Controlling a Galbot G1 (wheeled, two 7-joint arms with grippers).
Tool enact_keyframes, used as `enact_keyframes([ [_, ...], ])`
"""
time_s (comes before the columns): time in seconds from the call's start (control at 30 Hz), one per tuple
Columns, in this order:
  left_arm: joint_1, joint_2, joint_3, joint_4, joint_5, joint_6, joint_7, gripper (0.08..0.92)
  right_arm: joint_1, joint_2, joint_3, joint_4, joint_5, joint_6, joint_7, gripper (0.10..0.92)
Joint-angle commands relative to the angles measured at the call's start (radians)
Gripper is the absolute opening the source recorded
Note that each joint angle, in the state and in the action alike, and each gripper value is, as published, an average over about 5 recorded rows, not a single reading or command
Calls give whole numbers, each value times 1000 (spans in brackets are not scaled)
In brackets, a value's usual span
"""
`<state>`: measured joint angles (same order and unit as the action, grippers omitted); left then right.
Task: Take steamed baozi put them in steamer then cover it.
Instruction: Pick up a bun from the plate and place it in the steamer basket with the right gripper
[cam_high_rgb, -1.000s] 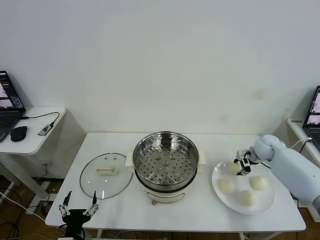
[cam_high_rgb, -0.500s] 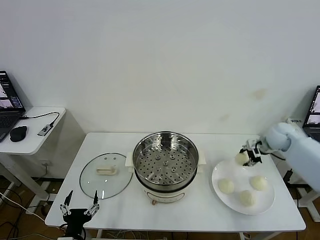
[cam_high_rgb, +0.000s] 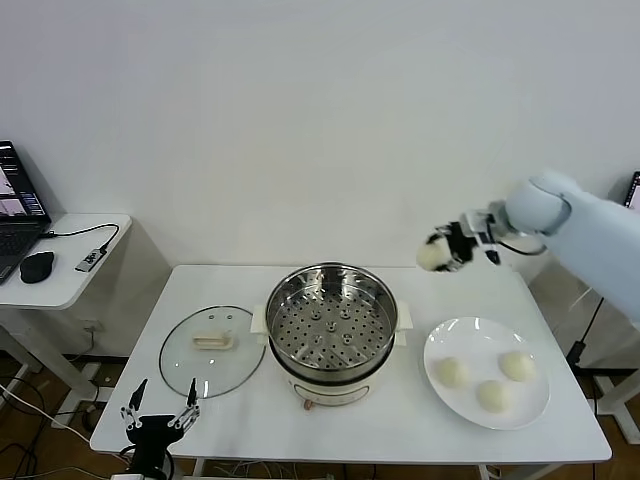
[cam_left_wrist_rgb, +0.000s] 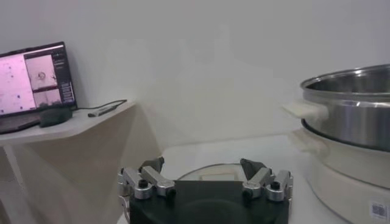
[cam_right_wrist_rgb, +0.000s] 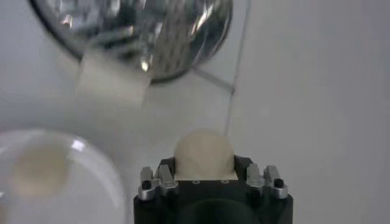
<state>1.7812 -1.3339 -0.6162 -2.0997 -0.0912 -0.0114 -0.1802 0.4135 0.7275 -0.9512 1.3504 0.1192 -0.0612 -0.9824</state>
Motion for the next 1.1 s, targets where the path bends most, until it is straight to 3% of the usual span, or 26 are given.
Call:
enact_keyframes([
  [0.03,1,-2,-3,1,-11,-2,1,823,203,231,-206,7,152,69,39,595],
  [0.33,2,-5,-11,-3,-7,-9,4,823,146,384,-290,-71,77,206,43,602],
  [0.47,1,-8,-10,-6,-5,-7,5,823,113,420,-308,-107,-30,276,48,602],
  [0.7,1,-12,-10,0,-4,-8,5,823,83,443,-329,-133,-199,391,55,602],
  [1.1,0,-27,-6,7,4,-15,5,823,27,473,-306,-207,-357,500,106,611],
])
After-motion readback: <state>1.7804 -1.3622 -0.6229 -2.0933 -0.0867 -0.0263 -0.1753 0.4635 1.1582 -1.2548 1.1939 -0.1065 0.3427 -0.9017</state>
